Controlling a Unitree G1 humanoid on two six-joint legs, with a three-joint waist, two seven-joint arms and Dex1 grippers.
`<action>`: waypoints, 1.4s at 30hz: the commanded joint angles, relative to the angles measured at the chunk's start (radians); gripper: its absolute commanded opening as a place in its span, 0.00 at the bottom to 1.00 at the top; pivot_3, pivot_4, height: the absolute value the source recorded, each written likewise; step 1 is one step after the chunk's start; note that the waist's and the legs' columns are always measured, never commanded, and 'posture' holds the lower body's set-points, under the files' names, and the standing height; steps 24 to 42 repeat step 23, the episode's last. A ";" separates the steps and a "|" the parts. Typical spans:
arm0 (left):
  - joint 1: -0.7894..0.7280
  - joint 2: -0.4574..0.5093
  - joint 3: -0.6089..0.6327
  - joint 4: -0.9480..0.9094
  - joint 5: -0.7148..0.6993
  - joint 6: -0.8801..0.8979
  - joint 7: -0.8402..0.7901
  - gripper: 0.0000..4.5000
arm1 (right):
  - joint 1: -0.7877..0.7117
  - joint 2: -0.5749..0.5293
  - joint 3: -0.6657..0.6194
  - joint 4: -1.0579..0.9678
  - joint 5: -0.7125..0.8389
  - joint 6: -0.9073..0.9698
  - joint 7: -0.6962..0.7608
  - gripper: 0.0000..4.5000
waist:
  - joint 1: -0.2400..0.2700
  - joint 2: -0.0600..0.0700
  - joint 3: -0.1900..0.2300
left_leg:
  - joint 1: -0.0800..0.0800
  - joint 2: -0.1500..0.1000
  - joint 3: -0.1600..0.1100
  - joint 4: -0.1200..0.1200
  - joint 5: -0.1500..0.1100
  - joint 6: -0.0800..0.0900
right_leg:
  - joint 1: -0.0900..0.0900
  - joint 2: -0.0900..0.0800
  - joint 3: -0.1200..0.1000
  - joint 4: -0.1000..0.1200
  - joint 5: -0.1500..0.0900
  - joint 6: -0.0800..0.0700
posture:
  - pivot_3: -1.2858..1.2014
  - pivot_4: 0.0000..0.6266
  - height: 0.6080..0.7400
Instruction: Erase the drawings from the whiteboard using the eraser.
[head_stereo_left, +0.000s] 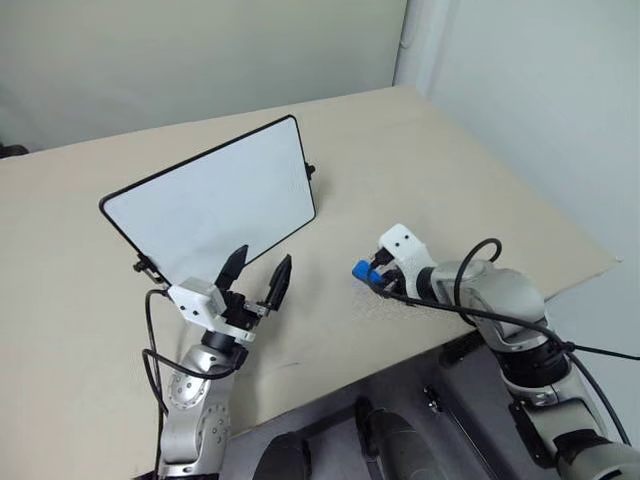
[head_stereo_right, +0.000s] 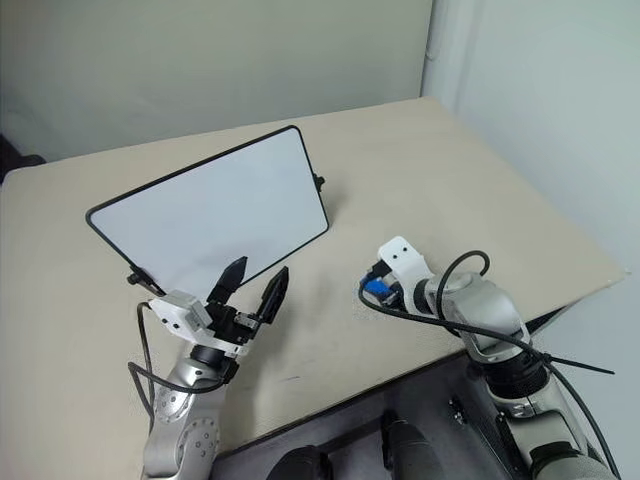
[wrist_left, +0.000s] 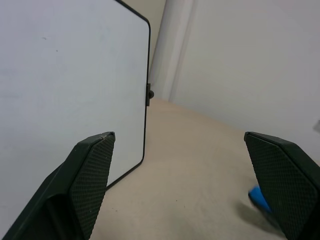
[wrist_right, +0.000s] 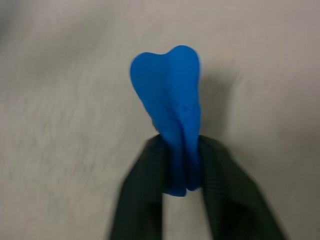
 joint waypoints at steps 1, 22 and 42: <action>-0.017 -0.002 -0.005 -0.004 0.007 -0.016 -0.006 1.00 | 0.011 0.021 -0.039 0.002 0.012 -0.072 -0.017 0.57 | 0.000 0.000 0.000 | 0.000 0.000 0.000 0.000 0.000 0.000 | 0.001 0.000 0.000 -0.002 0.000 0.001 | 0.52 0.24 1.00; -0.010 0.005 0.022 -0.014 -0.013 -0.009 -0.010 1.00 | 0.306 0.159 -0.336 -0.044 0.318 -0.878 0.194 0.78 | 0.009 0.002 0.001 | -0.001 -0.003 -0.002 0.000 -0.008 0.009 | 0.004 -0.003 0.006 -0.014 -0.004 0.011 | 0.52 0.24 1.00; -0.007 0.006 0.023 -0.016 -0.014 -0.009 -0.011 1.00 | 0.307 0.157 -0.330 -0.043 0.320 -0.883 0.195 0.78 | 0.009 0.002 0.001 | -0.001 -0.003 -0.002 0.000 -0.008 0.009 | 0.004 -0.003 0.006 -0.014 -0.004 0.011 | 0.52 0.24 1.00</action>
